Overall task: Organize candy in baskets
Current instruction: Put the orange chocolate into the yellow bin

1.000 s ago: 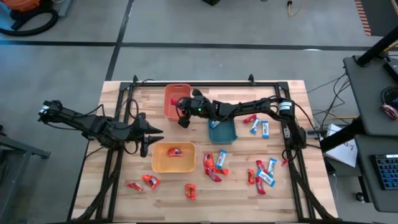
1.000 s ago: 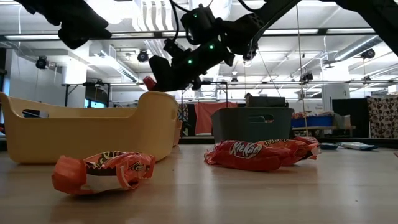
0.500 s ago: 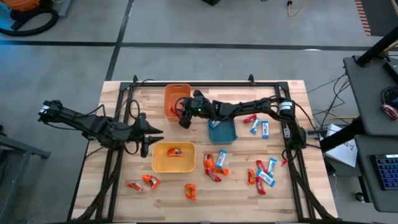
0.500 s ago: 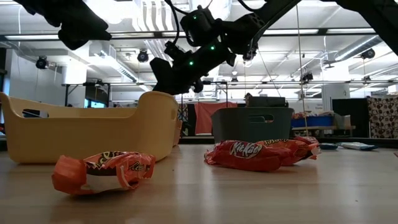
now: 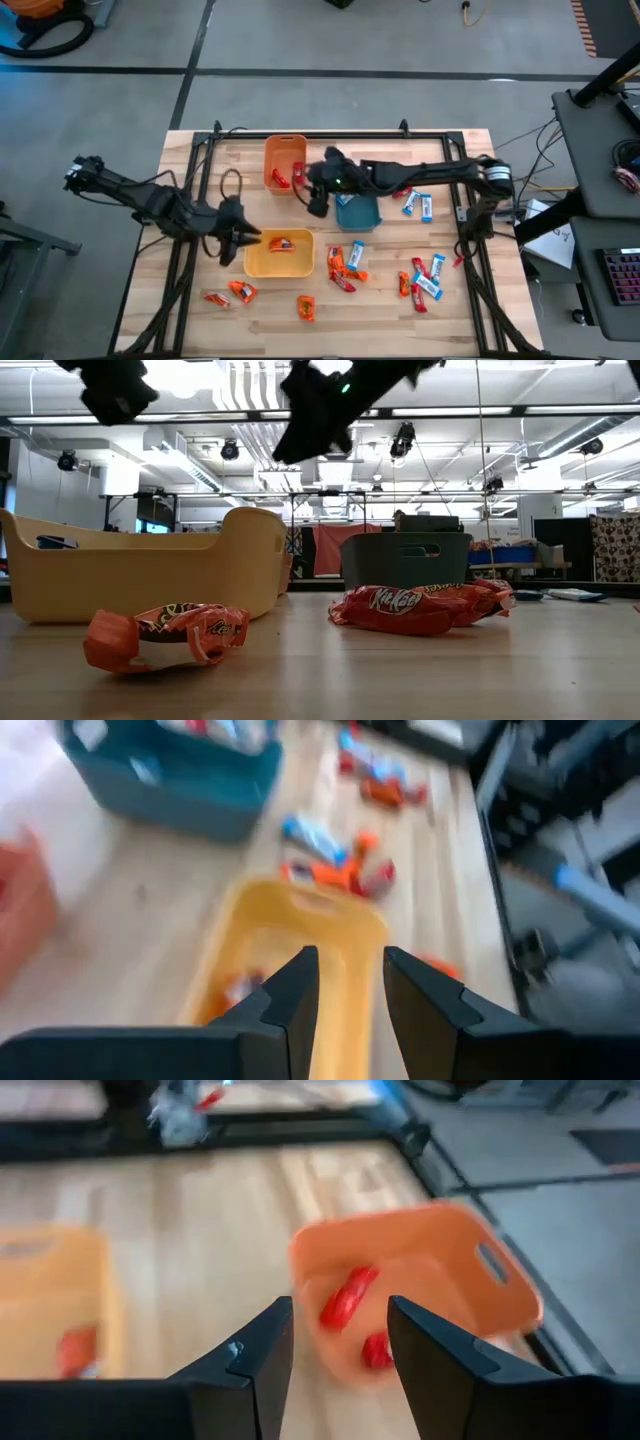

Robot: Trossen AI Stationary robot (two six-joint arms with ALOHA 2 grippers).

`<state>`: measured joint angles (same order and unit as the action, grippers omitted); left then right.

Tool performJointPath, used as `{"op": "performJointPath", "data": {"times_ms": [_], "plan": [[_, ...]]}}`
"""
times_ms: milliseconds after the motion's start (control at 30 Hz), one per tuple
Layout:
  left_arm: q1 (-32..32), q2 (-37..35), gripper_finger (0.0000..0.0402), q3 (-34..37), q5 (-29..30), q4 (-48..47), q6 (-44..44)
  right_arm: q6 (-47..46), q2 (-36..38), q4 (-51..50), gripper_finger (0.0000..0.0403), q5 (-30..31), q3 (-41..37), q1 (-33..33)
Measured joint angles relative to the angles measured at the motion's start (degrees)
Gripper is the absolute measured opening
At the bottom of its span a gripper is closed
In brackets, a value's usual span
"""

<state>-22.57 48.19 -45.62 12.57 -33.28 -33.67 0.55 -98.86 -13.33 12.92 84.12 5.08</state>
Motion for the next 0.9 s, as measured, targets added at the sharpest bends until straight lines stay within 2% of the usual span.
{"op": "performJointPath", "data": {"times_ms": [167, 367, 533, 900], "plan": [[-8.2, 5.4, 0.0087, -4.9, -4.8, -7.4, -5.8, -3.1, 5.8, -10.4, 0.0146, 0.0, 0.0, -5.2], [-20.6, 12.2, 0.0086, -8.8, -5.2, -11.5, -9.7, -8.8, 11.1, -19.1, 0.0136, 0.1, 0.0, -12.6], [-27.8, 18.3, 0.0086, -10.4, -4.4, -11.3, -13.3, -15.7, 13.2, -23.5, 0.0135, 0.2, 0.0, -18.6], [-30.4, 29.3, 0.0117, -11.0, -4.2, -11.4, -23.7, -24.4, 13.3, -24.4, 0.0141, 0.2, 0.0, -30.1]]}}
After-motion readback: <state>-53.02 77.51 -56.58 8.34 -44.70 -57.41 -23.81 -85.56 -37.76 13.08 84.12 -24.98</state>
